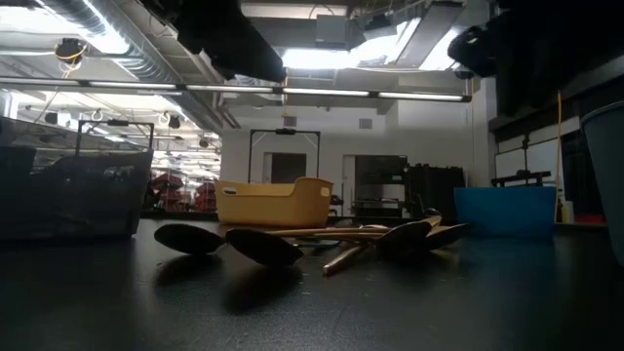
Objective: Sort silverware by color (type)
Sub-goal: Put the black spoon into the light blue bin
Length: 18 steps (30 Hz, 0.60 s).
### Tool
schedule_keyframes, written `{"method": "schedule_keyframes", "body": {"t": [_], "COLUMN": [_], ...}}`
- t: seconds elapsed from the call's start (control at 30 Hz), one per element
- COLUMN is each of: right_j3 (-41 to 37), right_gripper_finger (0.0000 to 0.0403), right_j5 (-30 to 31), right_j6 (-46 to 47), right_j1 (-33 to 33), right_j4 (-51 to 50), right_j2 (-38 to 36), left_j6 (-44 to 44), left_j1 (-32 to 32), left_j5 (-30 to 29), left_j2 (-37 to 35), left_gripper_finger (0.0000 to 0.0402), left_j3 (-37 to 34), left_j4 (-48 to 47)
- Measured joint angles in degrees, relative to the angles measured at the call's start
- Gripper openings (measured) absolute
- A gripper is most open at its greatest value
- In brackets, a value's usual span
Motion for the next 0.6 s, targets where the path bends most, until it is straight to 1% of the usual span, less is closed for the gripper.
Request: {"method": "schedule_keyframes", "body": {"t": [0.1, 0.3, 0.47, 0.6], "right_j3": [0.00, -0.02, -0.02, -0.02], "right_gripper_finger": [0.0090, 0.0090, 0.0090, 0.0090], "right_j5": [0.08, 2.27, 1.92, 0.31], "right_j6": [-6.05, -16.61, -26.25, -31.04], "right_j1": [-3.39, -10.06, -15.27, -19.32], "right_j4": [1.83, 8.46, 12.93, 15.02], "right_j2": [0.00, 0.00, 0.02, 0.37], "left_j6": [0.02, 0.04, 0.04, 0.04], "left_j1": [0.00, 0.00, 0.00, 0.00], "left_j5": [0.00, 0.00, -0.02, -0.02], "left_j2": [0.00, 0.00, 0.00, 0.00], "left_gripper_finger": [0.0116, 0.0116, 0.0116, 0.0116], "left_j3": [0.00, 0.00, 0.00, 0.00], "left_j4": [-0.01, -0.02, 0.00, 0.00]}}
